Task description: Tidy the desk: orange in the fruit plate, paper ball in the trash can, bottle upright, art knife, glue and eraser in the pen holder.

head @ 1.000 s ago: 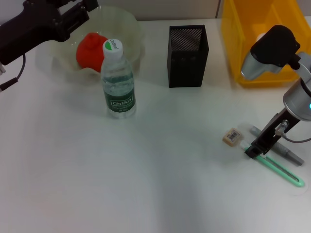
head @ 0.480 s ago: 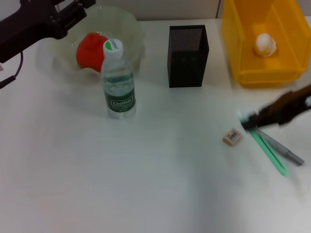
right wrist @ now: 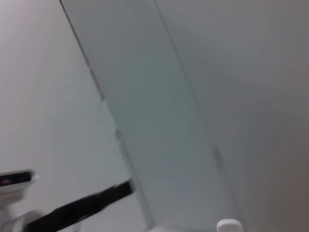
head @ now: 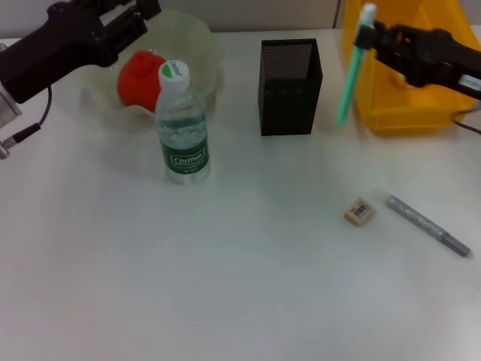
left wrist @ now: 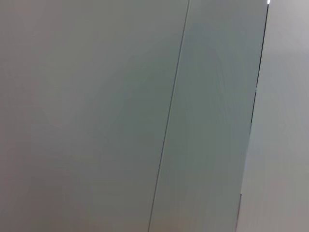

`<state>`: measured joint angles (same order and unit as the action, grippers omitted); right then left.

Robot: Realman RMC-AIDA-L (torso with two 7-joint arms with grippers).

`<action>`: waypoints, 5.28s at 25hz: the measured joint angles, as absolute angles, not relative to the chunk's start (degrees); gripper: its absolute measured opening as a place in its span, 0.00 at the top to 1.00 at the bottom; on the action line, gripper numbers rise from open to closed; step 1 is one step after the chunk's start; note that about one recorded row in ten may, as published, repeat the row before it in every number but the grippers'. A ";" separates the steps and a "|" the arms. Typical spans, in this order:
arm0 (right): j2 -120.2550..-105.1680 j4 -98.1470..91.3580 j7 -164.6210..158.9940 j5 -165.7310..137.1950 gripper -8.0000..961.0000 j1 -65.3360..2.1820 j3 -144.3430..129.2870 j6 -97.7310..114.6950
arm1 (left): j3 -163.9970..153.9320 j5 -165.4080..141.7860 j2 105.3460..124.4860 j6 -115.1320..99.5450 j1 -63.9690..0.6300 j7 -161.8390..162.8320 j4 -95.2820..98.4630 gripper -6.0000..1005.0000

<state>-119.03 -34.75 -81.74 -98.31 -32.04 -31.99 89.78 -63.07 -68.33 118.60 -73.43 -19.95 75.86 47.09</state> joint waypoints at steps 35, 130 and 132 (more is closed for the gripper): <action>-119.59 -15.42 -52.54 -80.70 0.80 -44.57 -40.99 65.45 | -61.88 -65.21 118.46 -75.75 -19.69 69.10 38.71 0.53; -119.45 -49.13 -133.15 -151.18 0.53 -48.06 -75.25 84.55 | -59.59 -64.68 118.55 -77.37 -20.17 69.18 37.88 0.52; -119.44 -49.24 -133.15 -151.17 0.54 -48.07 -75.25 84.60 | -59.59 -64.68 118.56 -77.38 -20.12 69.18 37.88 0.52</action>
